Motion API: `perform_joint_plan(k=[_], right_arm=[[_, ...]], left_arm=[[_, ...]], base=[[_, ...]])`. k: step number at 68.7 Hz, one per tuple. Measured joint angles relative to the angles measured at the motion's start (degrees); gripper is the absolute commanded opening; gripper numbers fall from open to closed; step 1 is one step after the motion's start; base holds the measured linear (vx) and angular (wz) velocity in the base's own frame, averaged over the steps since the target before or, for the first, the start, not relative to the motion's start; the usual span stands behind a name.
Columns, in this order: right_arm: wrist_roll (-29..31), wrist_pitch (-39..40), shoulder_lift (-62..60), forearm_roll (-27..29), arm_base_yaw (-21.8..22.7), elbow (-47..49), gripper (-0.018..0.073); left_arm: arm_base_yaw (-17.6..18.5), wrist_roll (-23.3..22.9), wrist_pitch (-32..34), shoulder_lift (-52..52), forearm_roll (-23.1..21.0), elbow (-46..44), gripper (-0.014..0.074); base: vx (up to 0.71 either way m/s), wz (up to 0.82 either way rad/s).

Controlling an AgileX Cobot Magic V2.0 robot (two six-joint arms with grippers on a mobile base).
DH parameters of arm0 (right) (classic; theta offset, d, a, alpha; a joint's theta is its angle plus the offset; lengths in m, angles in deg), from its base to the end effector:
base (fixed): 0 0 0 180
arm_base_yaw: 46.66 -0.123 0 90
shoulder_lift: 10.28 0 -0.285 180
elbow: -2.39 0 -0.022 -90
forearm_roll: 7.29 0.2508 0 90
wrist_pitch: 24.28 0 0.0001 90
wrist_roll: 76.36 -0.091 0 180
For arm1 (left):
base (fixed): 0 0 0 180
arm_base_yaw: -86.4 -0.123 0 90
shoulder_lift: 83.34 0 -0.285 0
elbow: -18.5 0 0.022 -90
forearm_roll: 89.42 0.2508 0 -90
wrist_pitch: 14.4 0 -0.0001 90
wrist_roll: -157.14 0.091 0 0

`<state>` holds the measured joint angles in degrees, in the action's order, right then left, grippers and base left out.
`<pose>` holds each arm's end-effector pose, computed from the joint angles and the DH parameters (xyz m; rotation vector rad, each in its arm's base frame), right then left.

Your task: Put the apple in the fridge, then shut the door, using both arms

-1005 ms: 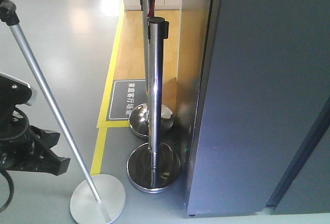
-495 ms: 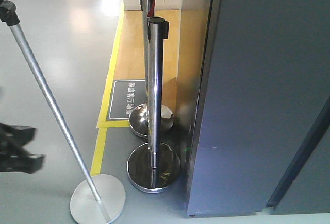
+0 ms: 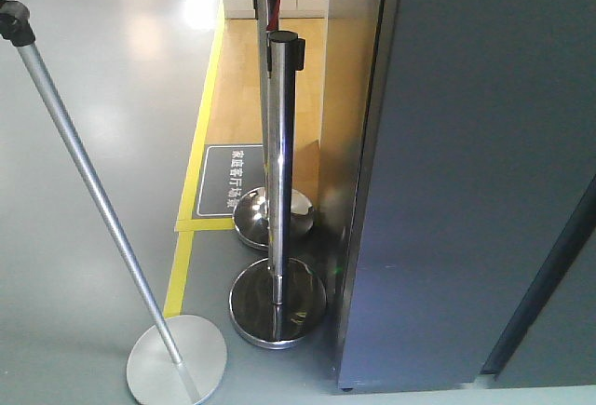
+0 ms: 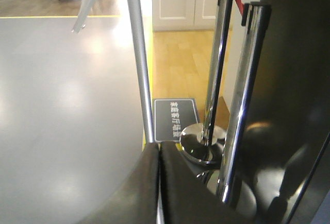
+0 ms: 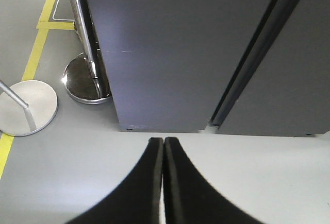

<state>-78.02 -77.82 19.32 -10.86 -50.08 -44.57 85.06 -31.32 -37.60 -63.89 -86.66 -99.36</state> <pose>0.0607 -0.0009 0.2849 -0.0504 2.2683 -0.0296 0.0640 0.0032 0.2531 -0.1292 1.8241 -0.0390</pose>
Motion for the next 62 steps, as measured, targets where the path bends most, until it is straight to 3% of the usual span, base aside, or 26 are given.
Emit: perform_joint_plan(k=[16,35,51,62], right_arm=[[0.0,-0.05,0.0,0.0,0.0,0.0,-0.0003],[0.0,-0.36,0.0,0.0,0.0,0.0,-0.0003],[0.0,-0.41,0.0,0.0,0.0,0.0,-0.0003],[0.0,-0.41,0.0,0.0,0.0,0.0,-0.0003]], left_arm=[[-1.26,-1.92,3.96,-11.73,-2.11,10.26,-0.0006],[-1.26,-2.95,13.78,-12.34,-2.16,16.4,-0.0006],[-1.26,2.46,15.74,-12.34,-2.16,16.4,-0.0006],[-1.05,3.66,16.42,-12.34,-2.16,16.4,-0.0006]], base=[[0.0,0.0],[0.0,0.0],[0.0,0.0],[0.0,0.0]])
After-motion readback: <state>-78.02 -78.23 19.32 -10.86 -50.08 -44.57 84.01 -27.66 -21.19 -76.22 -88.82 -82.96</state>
